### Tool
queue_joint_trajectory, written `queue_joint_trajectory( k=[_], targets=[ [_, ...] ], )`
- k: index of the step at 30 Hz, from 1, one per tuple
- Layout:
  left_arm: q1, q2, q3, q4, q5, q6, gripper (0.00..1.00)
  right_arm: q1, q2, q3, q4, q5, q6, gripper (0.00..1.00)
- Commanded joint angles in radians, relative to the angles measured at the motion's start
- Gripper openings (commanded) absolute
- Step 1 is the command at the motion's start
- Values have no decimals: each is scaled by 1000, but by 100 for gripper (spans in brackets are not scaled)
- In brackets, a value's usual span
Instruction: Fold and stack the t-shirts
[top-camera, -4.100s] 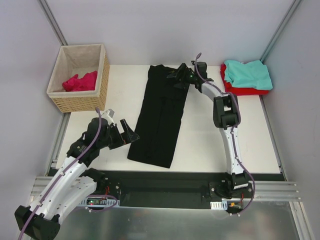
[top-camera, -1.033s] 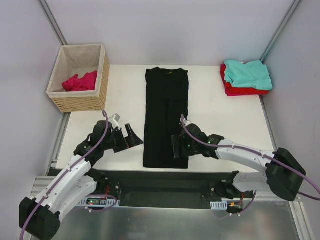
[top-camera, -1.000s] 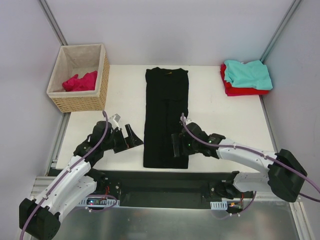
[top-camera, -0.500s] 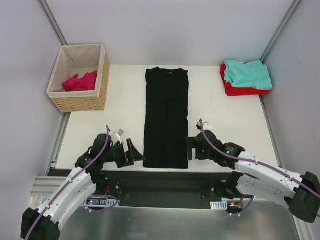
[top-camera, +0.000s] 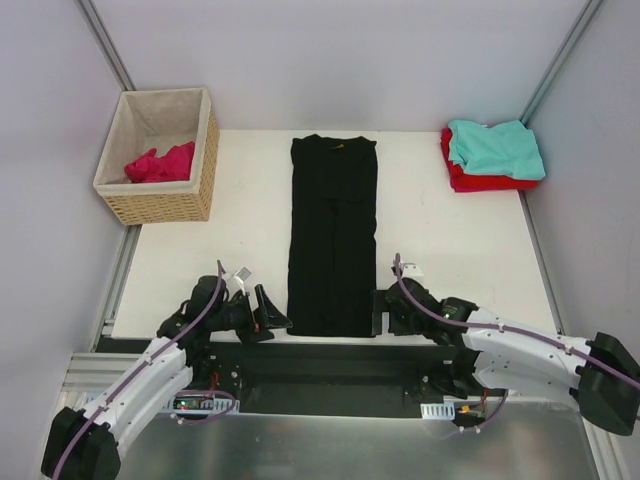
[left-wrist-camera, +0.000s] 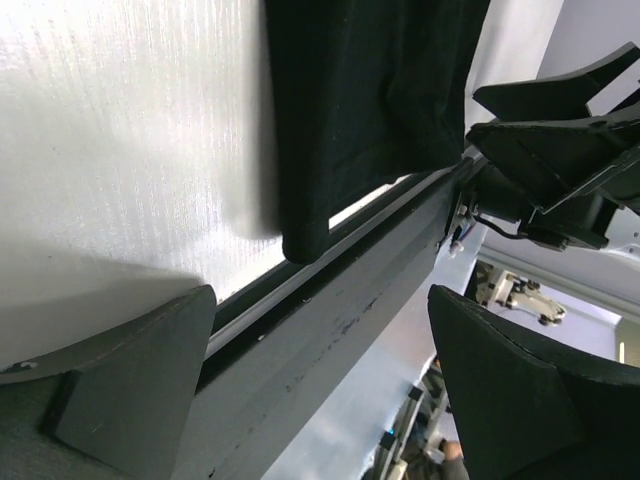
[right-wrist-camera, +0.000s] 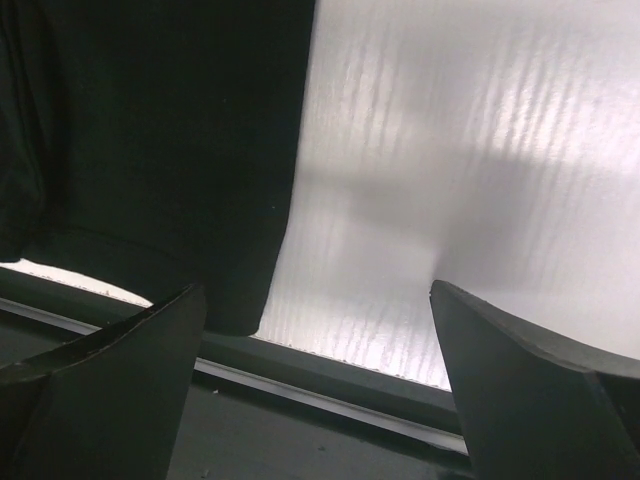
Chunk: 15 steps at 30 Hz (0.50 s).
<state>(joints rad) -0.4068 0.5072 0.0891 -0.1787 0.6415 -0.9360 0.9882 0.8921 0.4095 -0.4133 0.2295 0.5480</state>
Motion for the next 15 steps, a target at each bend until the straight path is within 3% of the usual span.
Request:
queue_joint_trajectory(
  k=[1,11,14,15],
  targets=[
    [-13,97,-51,99,32,-6,87,35,73,11,82,19,53,99],
    [-58,218,-83,231,9,-27,62,69,120,22,88,50,73,98],
    [-67,255,-83,260,-8,-35,50,69,119,20,87,50,75,97],
    [-69,263,-83,269,-16,-35,41,67,116,18,87,50,75,97]
  ],
)
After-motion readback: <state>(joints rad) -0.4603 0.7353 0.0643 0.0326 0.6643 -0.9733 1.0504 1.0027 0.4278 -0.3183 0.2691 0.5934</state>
